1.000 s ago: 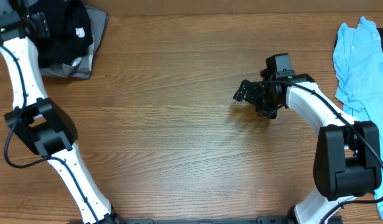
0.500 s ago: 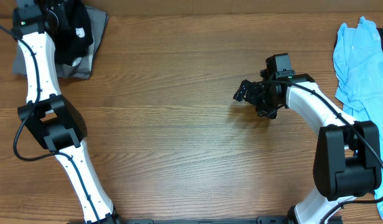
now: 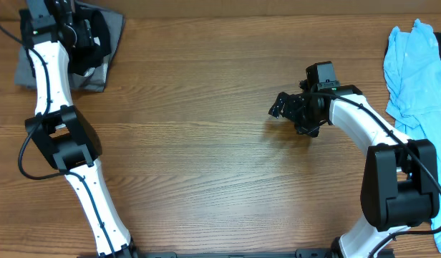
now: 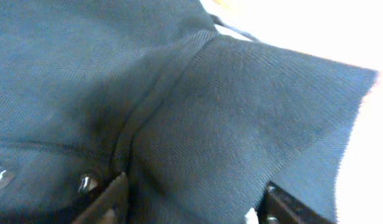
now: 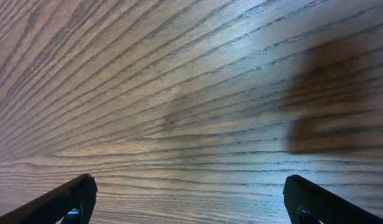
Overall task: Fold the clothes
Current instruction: 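Lower the black bundle onto the grey stack and open the left gripper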
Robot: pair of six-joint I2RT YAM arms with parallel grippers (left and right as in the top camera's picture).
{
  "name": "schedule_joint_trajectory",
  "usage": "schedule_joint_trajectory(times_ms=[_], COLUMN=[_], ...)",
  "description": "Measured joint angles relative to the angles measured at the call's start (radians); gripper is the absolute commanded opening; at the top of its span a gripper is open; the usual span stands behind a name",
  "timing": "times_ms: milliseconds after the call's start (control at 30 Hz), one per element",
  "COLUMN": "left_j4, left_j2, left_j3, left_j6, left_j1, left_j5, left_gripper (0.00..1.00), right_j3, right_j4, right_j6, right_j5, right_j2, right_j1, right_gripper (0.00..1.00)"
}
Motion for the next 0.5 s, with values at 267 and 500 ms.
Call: schedule_joint_trajectory(times_ms=[267, 500], left_j4=[-0.28, -0.402], left_j2=[-0.243, -0.259], left_j3=[0.023, -0.011], left_j6=[-0.015, -0.015], left_j1=[0.013, 0.067], left_j5=[-0.083, -0.144], left_gripper=[0.56, 0.49], right_j3=[0.0, 0.0], right_j4=[0.0, 0.001], right_j6=[0.0, 0.0], right_j5=[0.0, 0.0], right_j2=[0.0, 0.0], right_j1=[0.0, 0.0], right_gripper=[1.0, 1.0])
